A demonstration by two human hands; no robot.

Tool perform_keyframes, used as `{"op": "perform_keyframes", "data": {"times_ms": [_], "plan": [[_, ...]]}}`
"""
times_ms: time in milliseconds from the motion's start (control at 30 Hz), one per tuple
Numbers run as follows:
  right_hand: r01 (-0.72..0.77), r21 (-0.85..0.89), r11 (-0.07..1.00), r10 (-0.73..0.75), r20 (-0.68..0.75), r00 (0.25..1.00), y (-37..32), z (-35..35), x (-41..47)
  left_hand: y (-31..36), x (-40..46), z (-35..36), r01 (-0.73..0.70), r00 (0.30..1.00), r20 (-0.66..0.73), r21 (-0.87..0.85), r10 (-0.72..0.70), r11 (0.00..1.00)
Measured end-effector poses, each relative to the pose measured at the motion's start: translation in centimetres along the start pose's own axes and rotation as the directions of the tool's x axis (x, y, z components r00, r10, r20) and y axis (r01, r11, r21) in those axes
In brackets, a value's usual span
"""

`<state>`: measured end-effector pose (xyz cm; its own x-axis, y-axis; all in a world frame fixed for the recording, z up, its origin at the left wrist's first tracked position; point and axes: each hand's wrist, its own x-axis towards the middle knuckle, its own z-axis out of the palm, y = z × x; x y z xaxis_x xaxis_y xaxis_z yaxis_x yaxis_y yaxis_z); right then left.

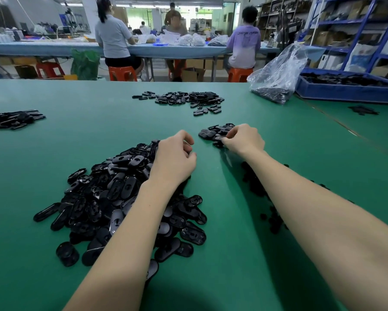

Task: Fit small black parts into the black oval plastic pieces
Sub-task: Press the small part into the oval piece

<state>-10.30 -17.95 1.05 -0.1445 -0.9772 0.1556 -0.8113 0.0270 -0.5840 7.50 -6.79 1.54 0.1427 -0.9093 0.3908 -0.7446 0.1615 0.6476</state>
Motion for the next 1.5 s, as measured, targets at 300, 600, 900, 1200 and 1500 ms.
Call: {"op": "perform_keyframes", "data": {"times_ms": [300,600,900,1200,1500], "plan": [[0.058,0.054,0.997,-0.061,0.06,0.996,0.5,-2.2,-3.6,-0.2,-0.1,-0.4,-0.113,0.99,0.108,0.241,0.089,0.964],[0.12,0.084,0.989,-0.133,0.183,0.974,1.8,-3.6,-8.8,-0.1,-0.5,0.8,-0.259,0.932,0.363,0.624,0.02,0.737],[0.106,0.171,0.98,-0.132,0.149,0.98,2.2,-4.4,-8.7,0.1,-0.9,1.4,-0.211,0.968,0.232,0.57,0.091,0.794],[0.094,0.043,0.995,-0.1,0.174,0.98,3.8,-6.6,-8.0,2.8,-0.9,1.1,0.004,0.996,0.087,-0.135,0.008,0.991],[0.162,-0.204,0.965,-0.074,0.383,0.921,3.4,-7.4,-8.4,4.1,-1.2,1.5,0.431,0.902,0.333,-0.698,-0.273,0.573]]}}
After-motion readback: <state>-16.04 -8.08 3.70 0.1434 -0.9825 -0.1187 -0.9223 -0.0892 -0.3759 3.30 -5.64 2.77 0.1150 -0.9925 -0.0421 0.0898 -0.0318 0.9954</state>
